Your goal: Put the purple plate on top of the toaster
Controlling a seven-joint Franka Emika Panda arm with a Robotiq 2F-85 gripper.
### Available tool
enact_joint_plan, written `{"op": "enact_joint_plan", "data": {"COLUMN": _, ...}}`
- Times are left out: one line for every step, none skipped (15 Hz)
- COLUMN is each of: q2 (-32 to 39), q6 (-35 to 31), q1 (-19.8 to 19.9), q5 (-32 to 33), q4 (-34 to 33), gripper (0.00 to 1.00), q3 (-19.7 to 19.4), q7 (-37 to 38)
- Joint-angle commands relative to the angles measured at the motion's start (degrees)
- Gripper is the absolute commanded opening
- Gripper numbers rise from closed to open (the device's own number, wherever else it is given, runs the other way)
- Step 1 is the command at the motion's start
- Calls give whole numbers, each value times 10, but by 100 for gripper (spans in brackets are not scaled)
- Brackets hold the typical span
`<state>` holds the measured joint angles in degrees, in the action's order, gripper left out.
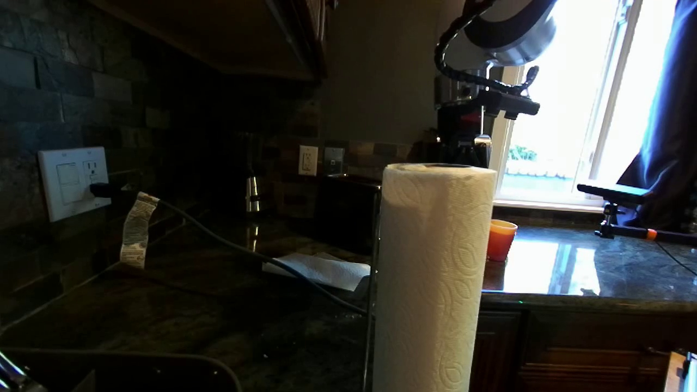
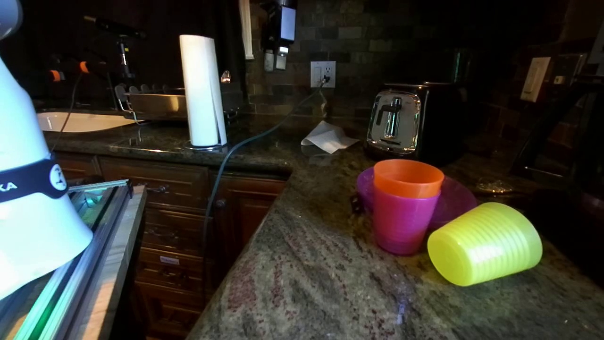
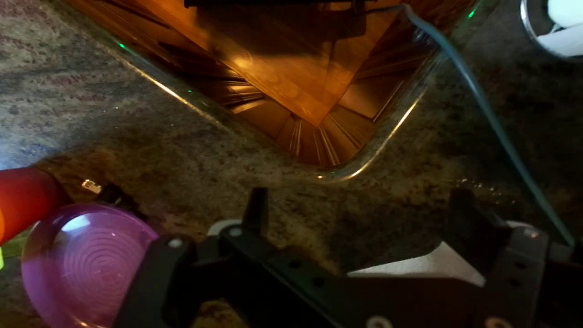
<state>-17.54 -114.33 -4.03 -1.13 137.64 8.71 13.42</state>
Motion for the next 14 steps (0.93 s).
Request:
{"op": "enact_joint_plan", "data": {"q2": 5, "q6": -24, "q1": 24, "q5": 8, "q4": 12, "gripper": 100, "q3": -31, "q7": -6}}
{"op": "enact_joint_plan", "data": {"q2": 6, "q6": -32, "q1": 32, "q5": 14, "q4": 17, "gripper": 100, "q3": -38, "q7": -4}}
{"op": "enact_joint_plan", "data": {"q2": 10, "q6": -54, "q1": 38, "q5": 22, "q4": 24, "gripper": 100, "q3": -43, "q7": -4}}
{"op": "enact_joint_plan", "data": {"q2": 15, "q6": -87, "q1": 44, "q5": 26, "q4": 32, "gripper": 100, "q3": -50, "q7": -12}}
{"op": "enact_joint_plan", "data": {"q2": 24, "q6": -121, "q1": 51, "q5": 33, "q4": 39, "gripper": 100, "q3": -55, "q7": -10}}
{"op": "enact_joint_plan", "data": {"q2": 36, "q6": -160, "q1": 55, "q5": 33, "q4": 45, "gripper": 100, "q3": -62, "q7": -23}}
{"op": "enact_joint_plan", "data": {"q2": 55, "q6": -173, "q1": 58, "q5": 33, "q4": 43, "gripper": 100, "q3": -69, "q7": -31}}
{"op": "enact_joint_plan", "data": {"q2": 75, "q6": -208, "q1": 63, "q5": 47, "q4": 46, "gripper": 100, "q3": -70, "q7": -35}}
{"op": "enact_joint_plan", "data": {"q2": 93, "q6": -224, "q1": 64, "q5": 46, "q4": 45, "gripper": 100, "q3": -74, "q7": -39}}
{"op": "enact_joint_plan", "data": {"q2": 113, "q6": -247, "q1": 65, "q5": 52, "q4": 42, "gripper": 100, "q3": -75, "q7": -42}}
{"op": "enact_joint_plan", "data": {"q2": 132, "q6": -266, "q1": 65, "q5": 61, "q4": 38, "gripper": 100, "q3": -74, "q7": -40}}
{"op": "enact_joint_plan", "data": {"q2": 149, "q6": -279, "q1": 65, "q5": 70, "q4": 33, "gripper": 100, "q3": -75, "q7": -35}}
{"op": "enact_joint_plan", "data": {"q2": 171, "q6": -283, "q1": 63, "q5": 78, "q4": 24, "gripper": 100, "q3": -75, "q7": -36}}
{"op": "enact_joint_plan", "data": {"q2": 185, "q6": -284, "q1": 63, "q5": 98, "q4": 17, "gripper": 100, "q3": -76, "q7": -25}}
